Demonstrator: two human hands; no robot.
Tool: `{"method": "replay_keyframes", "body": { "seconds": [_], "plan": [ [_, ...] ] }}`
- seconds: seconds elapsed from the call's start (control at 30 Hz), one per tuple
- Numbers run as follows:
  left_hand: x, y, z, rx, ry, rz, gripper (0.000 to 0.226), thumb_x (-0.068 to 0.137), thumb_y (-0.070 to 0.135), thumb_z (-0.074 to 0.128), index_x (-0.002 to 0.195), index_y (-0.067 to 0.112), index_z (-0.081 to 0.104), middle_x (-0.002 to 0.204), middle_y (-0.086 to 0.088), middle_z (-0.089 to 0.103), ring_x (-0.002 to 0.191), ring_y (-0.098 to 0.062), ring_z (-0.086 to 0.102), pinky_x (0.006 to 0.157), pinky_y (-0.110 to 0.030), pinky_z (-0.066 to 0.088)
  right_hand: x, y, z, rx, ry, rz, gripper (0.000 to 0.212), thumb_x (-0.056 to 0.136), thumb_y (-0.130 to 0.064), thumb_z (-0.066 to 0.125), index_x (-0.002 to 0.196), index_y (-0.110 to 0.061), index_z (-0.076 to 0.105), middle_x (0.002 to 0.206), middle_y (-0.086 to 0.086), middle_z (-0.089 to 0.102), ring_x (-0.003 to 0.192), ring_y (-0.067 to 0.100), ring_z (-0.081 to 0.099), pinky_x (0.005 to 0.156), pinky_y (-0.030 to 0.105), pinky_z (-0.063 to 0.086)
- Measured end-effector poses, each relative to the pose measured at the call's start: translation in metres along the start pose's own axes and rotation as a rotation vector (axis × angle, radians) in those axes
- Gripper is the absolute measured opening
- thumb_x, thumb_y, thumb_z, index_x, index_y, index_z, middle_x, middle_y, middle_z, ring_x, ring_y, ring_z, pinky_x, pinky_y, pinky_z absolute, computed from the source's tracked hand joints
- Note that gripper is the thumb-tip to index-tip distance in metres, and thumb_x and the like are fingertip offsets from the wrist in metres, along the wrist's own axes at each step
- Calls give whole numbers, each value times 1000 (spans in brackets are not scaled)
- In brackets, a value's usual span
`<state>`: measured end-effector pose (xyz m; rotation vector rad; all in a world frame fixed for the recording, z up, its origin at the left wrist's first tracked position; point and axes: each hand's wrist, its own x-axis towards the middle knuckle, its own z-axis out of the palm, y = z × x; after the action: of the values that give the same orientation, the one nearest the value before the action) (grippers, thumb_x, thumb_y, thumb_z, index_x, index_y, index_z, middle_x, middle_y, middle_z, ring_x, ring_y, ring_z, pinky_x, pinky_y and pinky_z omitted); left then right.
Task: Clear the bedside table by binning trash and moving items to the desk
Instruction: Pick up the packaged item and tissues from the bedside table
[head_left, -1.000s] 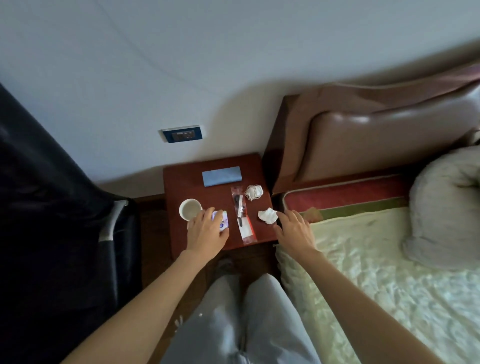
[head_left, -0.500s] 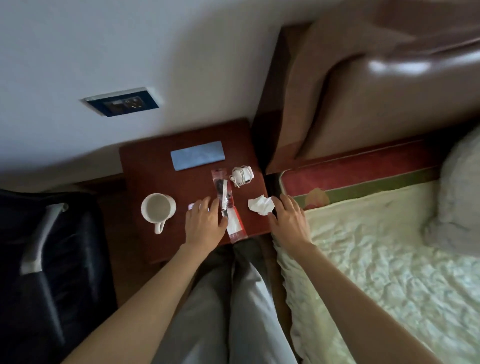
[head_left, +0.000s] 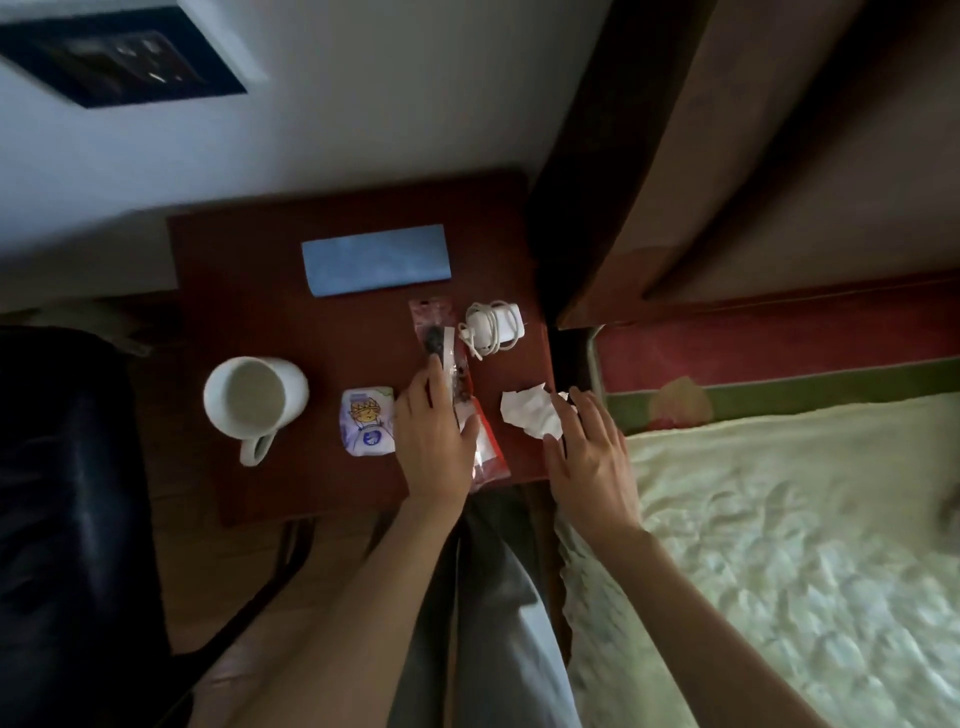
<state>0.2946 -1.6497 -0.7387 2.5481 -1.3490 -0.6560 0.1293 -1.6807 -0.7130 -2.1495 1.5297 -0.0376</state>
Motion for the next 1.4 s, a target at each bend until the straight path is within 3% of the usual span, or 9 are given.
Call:
{"method": "replay_keyframes", "body": {
  "seconds": [0.17, 0.3, 0.37, 0.53, 0.63, 0.77, 1.03, 1.27, 1.4],
  "plan": [
    [-5, 6, 2, -329, 49, -85, 64, 84, 13, 66, 141, 8, 37, 115, -15, 54, 100, -23, 57, 76, -30, 53, 4, 3, 4, 16, 24, -28, 46, 91, -23, 43, 134, -7, 50, 135, 18, 53, 129, 34, 47, 104, 46, 42],
    [-11, 7, -5, -452, 88, -116, 63, 81, 3, 69, 139, 6, 42, 118, -14, 56, 101, -7, 50, 85, 1, 33, 9, 3, 5, 57, 35, -56, 50, 92, -35, 46, 133, -6, 51, 133, 19, 54, 128, 34, 48, 102, 45, 43],
    [-15, 6, -11, -466, 132, -105, 59, 79, 3, 71, 134, 3, 48, 116, -15, 59, 102, 2, 43, 86, 7, 27, 12, 3, 7, 50, 17, -68, 53, 89, -37, 55, 132, -7, 51, 133, 19, 53, 127, 34, 48, 99, 43, 45],
    [-26, -10, -31, -472, 150, -73, 48, 80, 8, 72, 126, 6, 57, 106, -10, 67, 97, -13, 62, 86, -18, 50, 20, 6, 16, 2, -92, -59, 66, 78, -31, 76, 135, -11, 49, 134, 18, 53, 126, 34, 49, 93, 44, 50],
    [-32, -17, -47, -470, 170, -83, 45, 79, 5, 73, 122, 4, 59, 109, -9, 68, 102, -6, 57, 86, -10, 45, 26, 4, 18, 5, -109, -37, 60, 75, -22, 77, 130, -13, 55, 128, 13, 57, 116, 33, 56, 77, 42, 56],
    [-40, -25, -68, -512, 164, -119, 42, 80, 3, 71, 120, 4, 60, 110, -8, 68, 103, -8, 60, 89, -15, 48, 33, 0, 16, -2, -78, -36, 40, 74, -17, 72, 113, -15, 64, 110, 6, 64, 99, 30, 60, 61, 40, 57],
    [-48, -30, -106, -603, 137, -176, 44, 82, 8, 70, 125, 9, 58, 112, -6, 64, 98, -8, 61, 79, -7, 49, 34, -16, -13, 81, -93, 62, 31, 73, -13, 71, 103, -16, 67, 98, 4, 65, 86, 28, 63, 61, 26, 36],
    [-46, -16, -165, -583, 169, -88, 47, 81, 13, 72, 126, 10, 57, 114, -6, 65, 103, -9, 62, 81, -22, 55, 13, -53, -82, 216, 81, 47, 25, 78, -19, 71, 102, -19, 68, 99, -3, 67, 76, 23, 65, 59, 25, 38],
    [-47, 6, -217, -632, 173, -40, 47, 80, 10, 72, 125, 13, 58, 110, 0, 64, 100, -13, 64, 81, -30, 56, -7, -82, -140, 274, 280, 18, 22, 78, -30, 67, 96, -18, 70, 91, -6, 67, 69, 13, 60, 53, 17, 34]
  ]
}}
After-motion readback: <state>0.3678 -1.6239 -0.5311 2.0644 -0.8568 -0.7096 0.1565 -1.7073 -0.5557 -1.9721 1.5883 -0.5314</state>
